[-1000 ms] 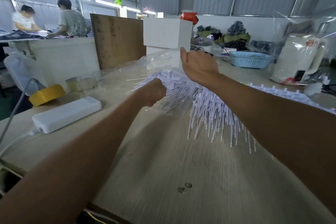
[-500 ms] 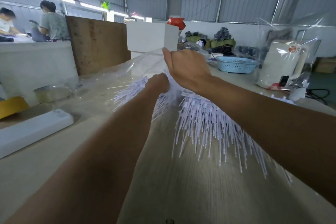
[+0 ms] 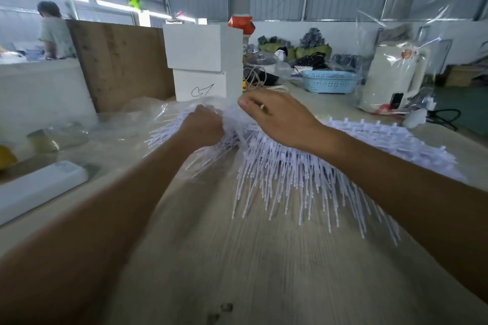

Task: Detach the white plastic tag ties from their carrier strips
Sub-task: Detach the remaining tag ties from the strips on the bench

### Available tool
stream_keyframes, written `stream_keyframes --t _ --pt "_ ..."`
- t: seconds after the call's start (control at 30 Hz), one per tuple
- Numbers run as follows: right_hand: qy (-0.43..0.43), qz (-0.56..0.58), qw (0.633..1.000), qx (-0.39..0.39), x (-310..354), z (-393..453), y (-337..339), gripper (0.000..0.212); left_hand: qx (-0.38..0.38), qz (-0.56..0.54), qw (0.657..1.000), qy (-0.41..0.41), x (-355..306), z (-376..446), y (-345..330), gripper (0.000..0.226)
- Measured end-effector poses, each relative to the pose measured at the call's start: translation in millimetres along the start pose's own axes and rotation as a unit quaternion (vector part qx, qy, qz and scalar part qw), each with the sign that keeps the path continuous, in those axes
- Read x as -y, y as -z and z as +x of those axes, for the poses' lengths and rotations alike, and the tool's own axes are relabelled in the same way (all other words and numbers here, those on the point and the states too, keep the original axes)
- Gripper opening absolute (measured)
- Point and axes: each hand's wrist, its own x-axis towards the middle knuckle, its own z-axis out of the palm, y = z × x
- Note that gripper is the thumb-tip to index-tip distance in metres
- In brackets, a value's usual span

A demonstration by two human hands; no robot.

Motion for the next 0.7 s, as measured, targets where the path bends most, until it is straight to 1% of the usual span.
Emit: stream_keyframes --t 0.07,0.13,0.17,0.2,0.23,0.27,0.3,0.37,0.4,0.43,0.5,0.53,0.57,0.6,0.67,0.7 --pt "-0.048 -0.015 0.999 -0.001 -23.0 -21.8 4.9 0.028 -0.022 0.015 0.997 -0.069 1.2 -15.7 4.5 0.033" --pt "-0.092 -0.042 0.995 0.011 -46.5 -44.4 12.2 0.022 -0.016 0.016 0.991 -0.133 5.9 -35.8 6.3 0.036" --pt "-0.107 -0.056 0.993 0.01 -56.3 -55.7 17.0 0.021 -0.007 0.029 0.987 -0.158 3.8 -49.6 13.0 0.037" --pt "-0.114 -0.065 0.991 0.0 -64.9 -65.8 22.5 0.021 -0.007 0.043 0.986 -0.16 -0.1 -60.3 19.7 0.037" --pt "-0.117 -0.071 0.99 -0.016 -71.4 -75.4 28.7 0.02 -0.006 0.058 0.987 -0.149 -7.1 -68.9 27.6 0.035" --pt "-0.117 -0.077 0.989 -0.036 -76.3 -83.7 35.5 0.02 -0.012 0.053 0.991 -0.124 -15.7 -76.4 38.8 0.03" --pt "-0.118 -0.084 0.988 -0.052 -80.1 -91.7 41.7 0.019 -0.005 0.027 0.992 -0.124 -25.4 -82.4 54.6 0.026" --pt "-0.126 -0.095 0.985 -0.068 -86.5 -106.2 51.6 0.019 0.036 -0.102 0.987 -0.117 -49.9 -87.1 82.7 0.023" --pt "-0.132 -0.105 0.983 -0.07 -89.5 -113.2 56.3 0.018 0.016 -0.156 0.98 -0.12 -63.1 -85.9 92.8 0.023" --pt "-0.14 -0.116 0.981 -0.071 -92.7 -120.5 60.8 0.018 -0.032 -0.171 0.977 -0.126 -75.8 -81.9 99.0 0.023" --pt "-0.164 -0.142 0.974 -0.071 -102.4 -134.7 70.6 0.02 -0.139 -0.142 0.972 -0.124 -98.0 -69.5 96.9 0.02" --pt "-0.178 -0.158 0.969 -0.068 -108.1 -142.4 75.5 0.022 -0.156 -0.138 0.971 -0.113 -108.5 -62.3 90.2 0.02" --pt "-0.194 -0.175 0.963 -0.063 -114.5 -150.0 80.2 0.026 -0.147 -0.141 0.973 -0.104 -118.2 -55.2 80.3 0.022" --pt "-0.21 -0.184 0.958 -0.059 -120.9 -157.9 83.6 0.029 -0.119 -0.146 0.979 -0.085 -125.8 -48.5 68.1 0.027" --pt "-0.259 -0.186 0.947 -0.047 -130.8 -174.5 85.8 0.033 -0.055 -0.157 0.986 -0.029 -134.6 -40.6 39.9 0.038" --pt "-0.286 -0.188 0.939 -0.028 -133.8 -181.8 85.6 0.036 -0.037 -0.164 0.986 0.001 -135.4 -40.3 26.5 0.043"
